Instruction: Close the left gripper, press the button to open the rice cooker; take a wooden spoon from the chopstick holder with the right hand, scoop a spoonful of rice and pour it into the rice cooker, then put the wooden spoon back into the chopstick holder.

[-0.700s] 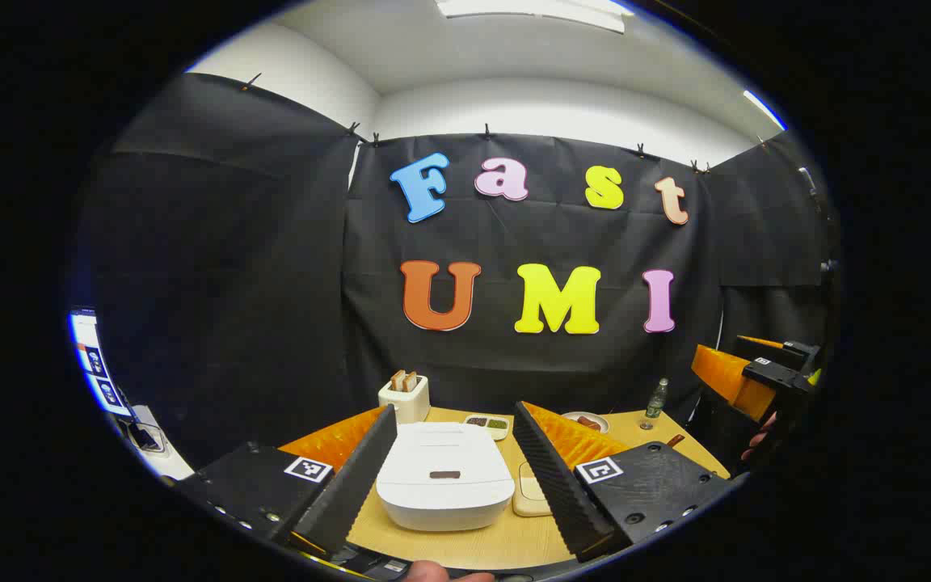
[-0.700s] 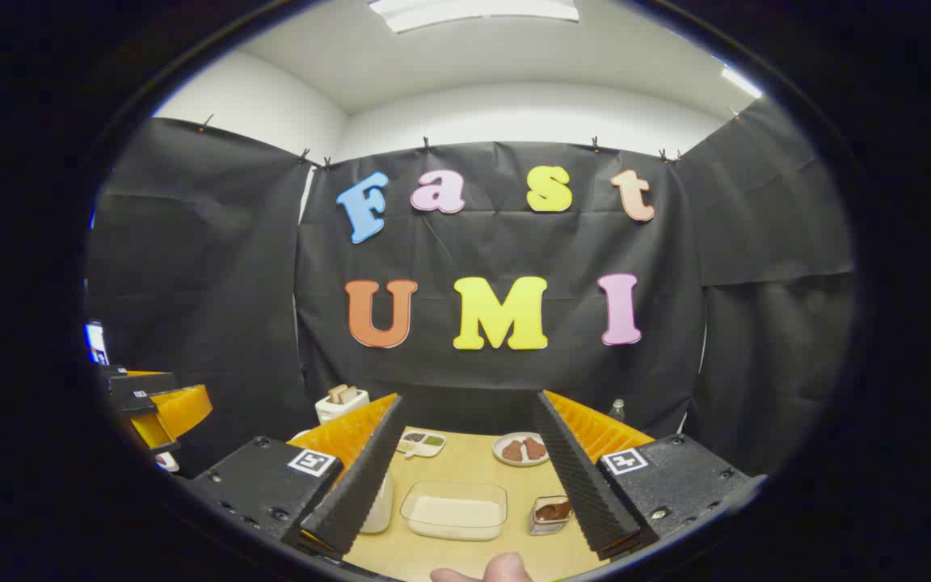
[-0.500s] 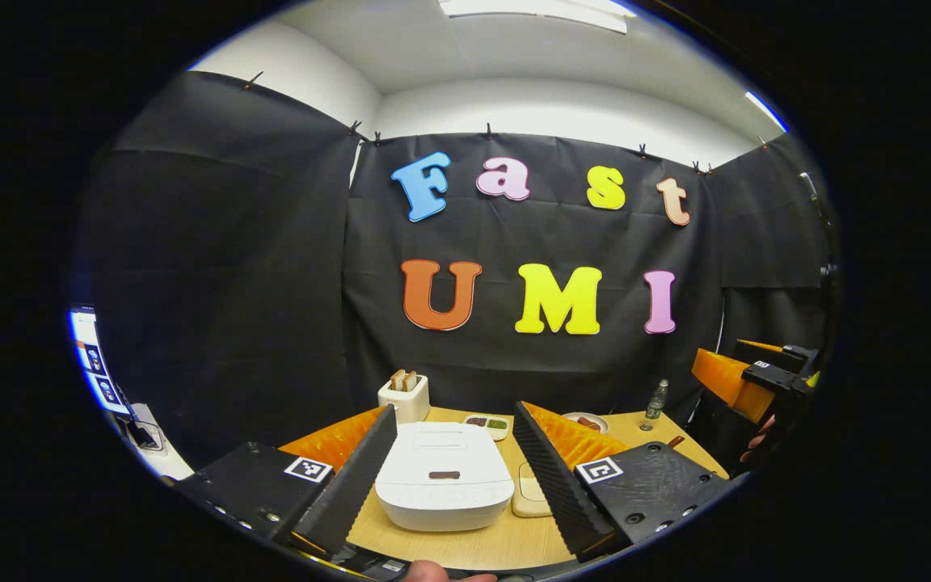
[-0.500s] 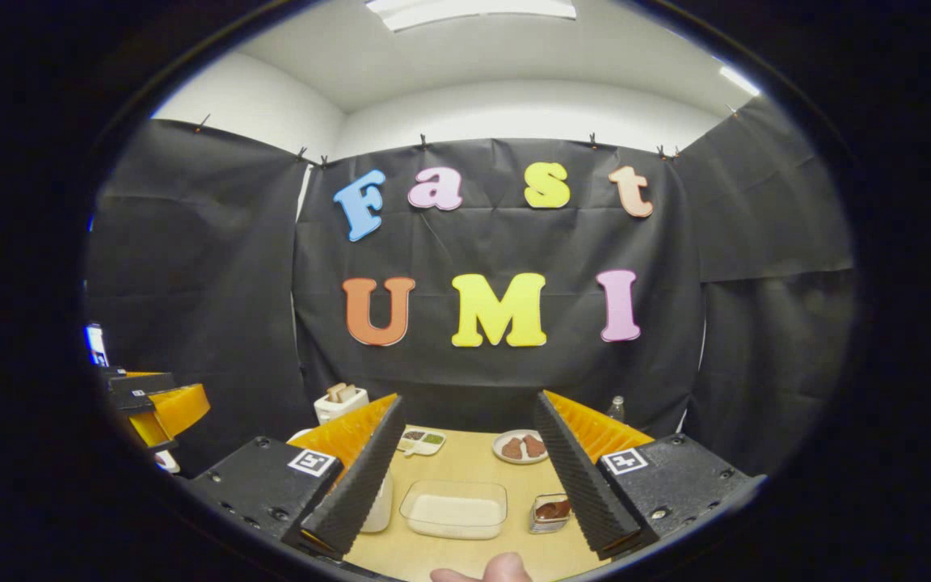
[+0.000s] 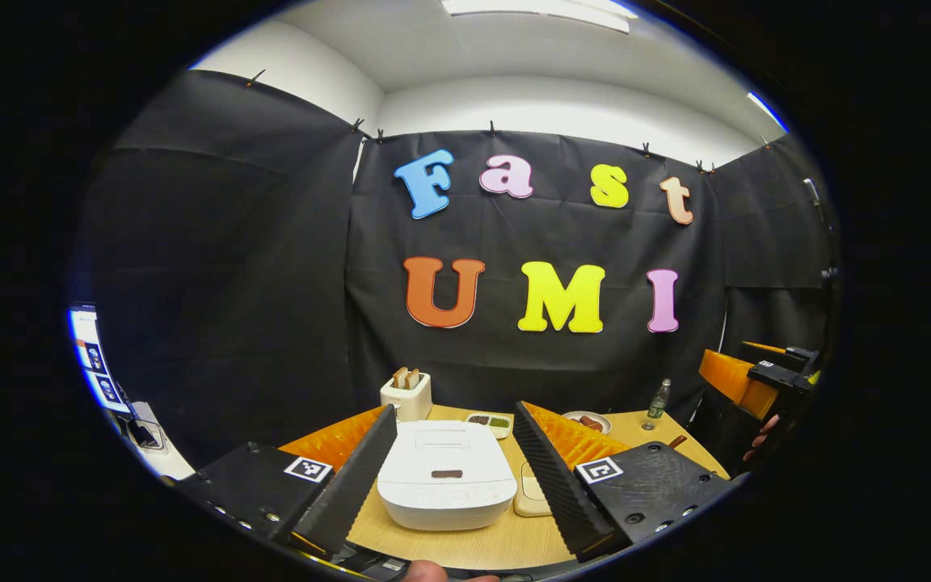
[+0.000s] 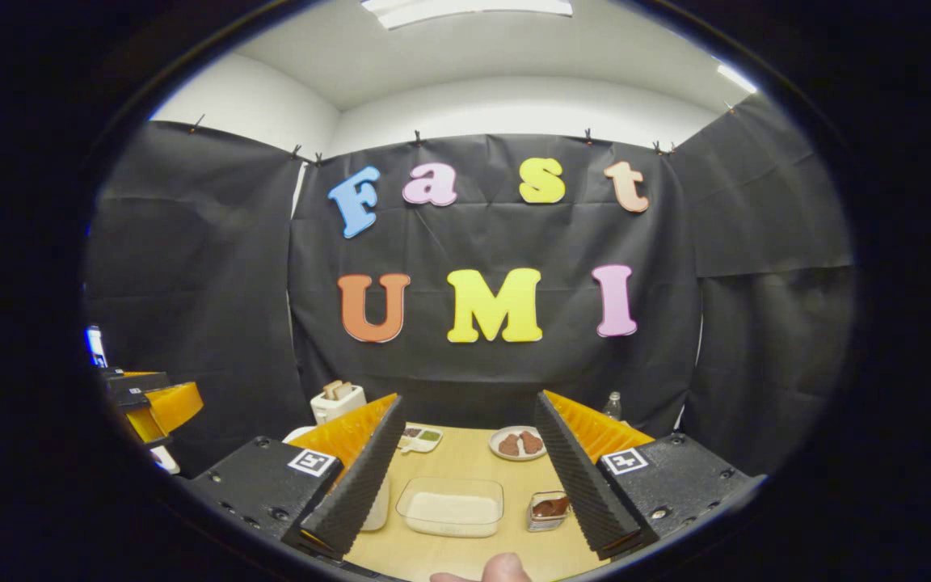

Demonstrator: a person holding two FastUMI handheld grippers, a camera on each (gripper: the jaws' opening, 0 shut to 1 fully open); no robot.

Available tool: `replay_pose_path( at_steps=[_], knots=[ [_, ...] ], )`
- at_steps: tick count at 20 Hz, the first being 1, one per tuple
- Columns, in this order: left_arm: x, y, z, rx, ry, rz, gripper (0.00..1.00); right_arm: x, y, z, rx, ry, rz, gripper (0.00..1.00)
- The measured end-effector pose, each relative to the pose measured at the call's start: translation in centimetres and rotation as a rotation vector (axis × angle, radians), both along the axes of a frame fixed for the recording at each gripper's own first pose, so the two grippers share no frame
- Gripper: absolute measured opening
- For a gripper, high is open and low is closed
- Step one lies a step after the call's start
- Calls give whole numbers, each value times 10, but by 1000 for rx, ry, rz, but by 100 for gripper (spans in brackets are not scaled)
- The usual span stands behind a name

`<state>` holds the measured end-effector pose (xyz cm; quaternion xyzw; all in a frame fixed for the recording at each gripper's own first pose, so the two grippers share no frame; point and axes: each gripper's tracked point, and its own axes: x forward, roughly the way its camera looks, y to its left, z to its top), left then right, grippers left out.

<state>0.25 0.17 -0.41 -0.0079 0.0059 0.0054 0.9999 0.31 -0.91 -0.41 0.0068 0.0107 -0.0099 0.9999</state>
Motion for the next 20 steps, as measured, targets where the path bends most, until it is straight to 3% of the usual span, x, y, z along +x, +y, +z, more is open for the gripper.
replay_pose_path(
  at_steps=[20],
  knots=[
    [12,-7,-16,-13,54,7,94,12,-24,-12,-1,29,-24,100]
  ],
)
